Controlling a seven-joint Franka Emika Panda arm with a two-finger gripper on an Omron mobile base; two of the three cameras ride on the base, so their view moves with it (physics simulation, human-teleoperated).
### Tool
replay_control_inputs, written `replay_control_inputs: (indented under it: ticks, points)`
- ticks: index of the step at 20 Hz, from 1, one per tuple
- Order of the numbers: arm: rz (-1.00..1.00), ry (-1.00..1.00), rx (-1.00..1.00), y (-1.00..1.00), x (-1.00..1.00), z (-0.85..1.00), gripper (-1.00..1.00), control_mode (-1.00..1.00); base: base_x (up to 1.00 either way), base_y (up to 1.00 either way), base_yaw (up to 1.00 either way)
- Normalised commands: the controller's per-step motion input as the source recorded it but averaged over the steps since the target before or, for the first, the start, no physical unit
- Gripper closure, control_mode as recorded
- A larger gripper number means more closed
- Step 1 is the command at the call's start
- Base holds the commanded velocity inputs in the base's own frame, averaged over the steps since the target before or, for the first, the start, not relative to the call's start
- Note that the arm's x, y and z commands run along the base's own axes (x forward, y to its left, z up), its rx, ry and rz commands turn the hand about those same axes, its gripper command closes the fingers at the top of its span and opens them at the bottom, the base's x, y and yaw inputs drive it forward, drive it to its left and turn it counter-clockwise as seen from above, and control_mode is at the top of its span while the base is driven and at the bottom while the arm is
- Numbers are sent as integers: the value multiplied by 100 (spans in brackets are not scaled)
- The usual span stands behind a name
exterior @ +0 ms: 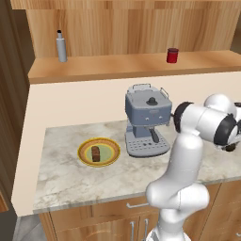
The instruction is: Pick the avocado and bread from the counter and place them on the plate. Then pick the jam from the cabinet and place it next to the plate. Lastly close the cabinet door.
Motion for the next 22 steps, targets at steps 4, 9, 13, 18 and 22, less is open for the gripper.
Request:
replay_control_inputs:
  ticks: [4, 9, 13, 18, 22]
  points:
    - [0, -19, 2, 28, -29, 75, 100, -100, 0, 0, 0]
    - [0, -14, 0, 48, -40, 71, 100, -100, 0, 0, 0]
    - [0, -11, 0, 51, -48, 79, 100, -100, 0, 0, 0]
    - [0, -7, 0, 74, -43, 73, 100, -100, 0, 0, 0]
    - [0, -7, -1, 89, -42, 59, 100, -100, 0, 0, 0]
